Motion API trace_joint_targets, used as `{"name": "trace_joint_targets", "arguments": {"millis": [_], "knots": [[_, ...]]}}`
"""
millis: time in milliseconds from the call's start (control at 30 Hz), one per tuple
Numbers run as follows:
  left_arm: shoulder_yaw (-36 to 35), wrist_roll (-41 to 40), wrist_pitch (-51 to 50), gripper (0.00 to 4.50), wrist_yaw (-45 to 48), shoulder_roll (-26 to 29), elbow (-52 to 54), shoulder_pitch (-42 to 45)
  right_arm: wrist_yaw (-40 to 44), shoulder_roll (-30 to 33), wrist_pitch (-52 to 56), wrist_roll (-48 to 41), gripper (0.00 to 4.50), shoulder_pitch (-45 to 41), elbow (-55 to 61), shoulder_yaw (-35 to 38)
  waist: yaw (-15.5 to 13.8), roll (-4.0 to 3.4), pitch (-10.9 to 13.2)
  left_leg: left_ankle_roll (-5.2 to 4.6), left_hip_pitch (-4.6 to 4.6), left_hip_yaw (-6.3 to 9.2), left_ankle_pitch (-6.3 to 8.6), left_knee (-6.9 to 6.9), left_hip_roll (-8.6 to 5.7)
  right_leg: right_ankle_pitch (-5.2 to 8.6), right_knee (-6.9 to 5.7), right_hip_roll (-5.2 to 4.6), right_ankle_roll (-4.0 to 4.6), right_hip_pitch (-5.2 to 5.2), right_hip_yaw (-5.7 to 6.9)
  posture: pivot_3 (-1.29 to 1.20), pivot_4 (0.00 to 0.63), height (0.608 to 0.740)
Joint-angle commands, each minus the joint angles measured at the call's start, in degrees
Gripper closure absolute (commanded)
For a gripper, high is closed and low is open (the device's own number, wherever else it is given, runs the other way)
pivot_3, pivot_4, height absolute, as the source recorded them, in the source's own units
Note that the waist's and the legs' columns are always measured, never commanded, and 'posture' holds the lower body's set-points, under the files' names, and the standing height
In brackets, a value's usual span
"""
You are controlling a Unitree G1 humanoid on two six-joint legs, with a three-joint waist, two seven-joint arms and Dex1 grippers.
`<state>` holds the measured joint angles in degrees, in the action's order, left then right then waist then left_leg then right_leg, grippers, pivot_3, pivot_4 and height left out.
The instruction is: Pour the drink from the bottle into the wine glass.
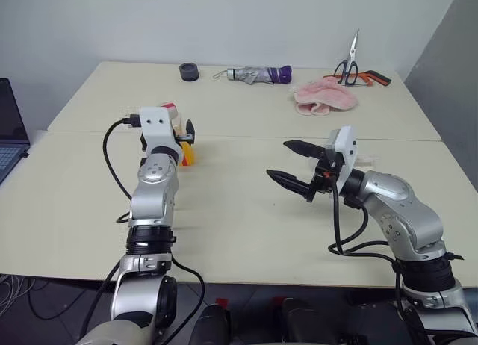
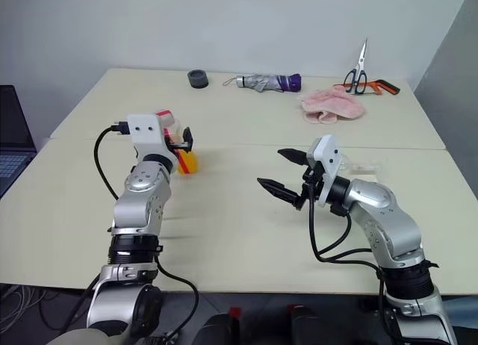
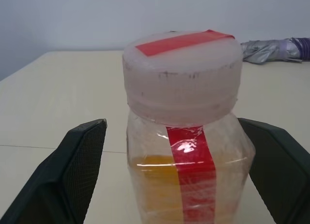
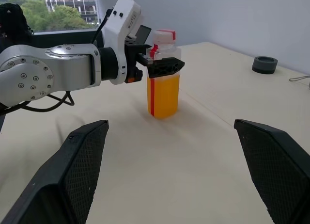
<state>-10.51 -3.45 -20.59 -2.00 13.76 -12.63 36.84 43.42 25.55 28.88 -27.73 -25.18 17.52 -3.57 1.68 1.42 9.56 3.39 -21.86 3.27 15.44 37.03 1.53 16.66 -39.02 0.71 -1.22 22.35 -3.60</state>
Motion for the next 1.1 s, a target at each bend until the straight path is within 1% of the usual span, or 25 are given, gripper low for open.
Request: {"name": "trace_joint_targets", "arguments": {"millis": [33,300,400,567,600,1100], "knots": [[0.36,0.50,1.85,0.00,0.45,0.77,0.06,2.26,-0.18,-0.27,-1.01,-0.29,0.07,-1.19,0.80,0.87,-0.01,0.00,0.00,0.00,0.00,0.00,0.00,0.00,0.00,0.00,0.00,0.00,0.00,0.00,0.00,0.00,0.150,0.740],[0.60,0.54,2.54,0.00,0.74,0.58,-0.84,2.81,-0.37,-0.19,-1.00,-0.26,0.07,-1.33,0.66,1.18,0.00,0.00,0.00,0.00,-0.01,0.01,0.00,0.00,0.00,0.00,0.00,-0.01,0.00,0.00,0.01,0.00,0.150,0.740],[0.80,0.52,2.62,0.58,0.80,0.40,-0.85,2.84,-0.41,-0.10,-0.93,-0.30,0.00,-1.28,0.71,1.28,0.00,0.00,0.00,0.00,-0.01,0.01,0.00,0.00,0.00,0.00,0.00,-0.01,0.00,0.00,0.01,0.00,0.150,0.740],[0.68,0.16,2.25,2.13,0.39,-0.04,-0.16,2.29,-0.46,-0.03,-0.80,-0.48,0.00,-1.30,0.65,1.54,-0.01,0.00,0.00,0.00,-0.01,0.01,0.00,0.00,0.00,0.00,0.00,-0.01,0.00,0.00,0.01,0.00,0.150,0.740],[0.63,0.11,2.01,2.33,0.13,-0.23,0.26,1.98,-0.48,-0.02,-0.79,-0.51,0.00,-1.29,0.63,1.60,-0.01,0.00,0.00,0.00,-0.01,0.01,0.00,0.00,0.00,0.00,0.00,-0.01,0.00,0.00,0.01,0.00,0.150,0.740],[0.12,-0.72,-0.07,2.33,-0.39,-1.41,4.78,-1.61,-0.35,-0.42,-1.20,-0.47,0.00,-1.94,-0.17,1.37,0.00,0.00,0.00,0.00,0.00,0.00,0.00,0.00,0.01,0.00,0.00,-0.03,0.00,0.00,0.00,0.00,0.150,0.740]]}}
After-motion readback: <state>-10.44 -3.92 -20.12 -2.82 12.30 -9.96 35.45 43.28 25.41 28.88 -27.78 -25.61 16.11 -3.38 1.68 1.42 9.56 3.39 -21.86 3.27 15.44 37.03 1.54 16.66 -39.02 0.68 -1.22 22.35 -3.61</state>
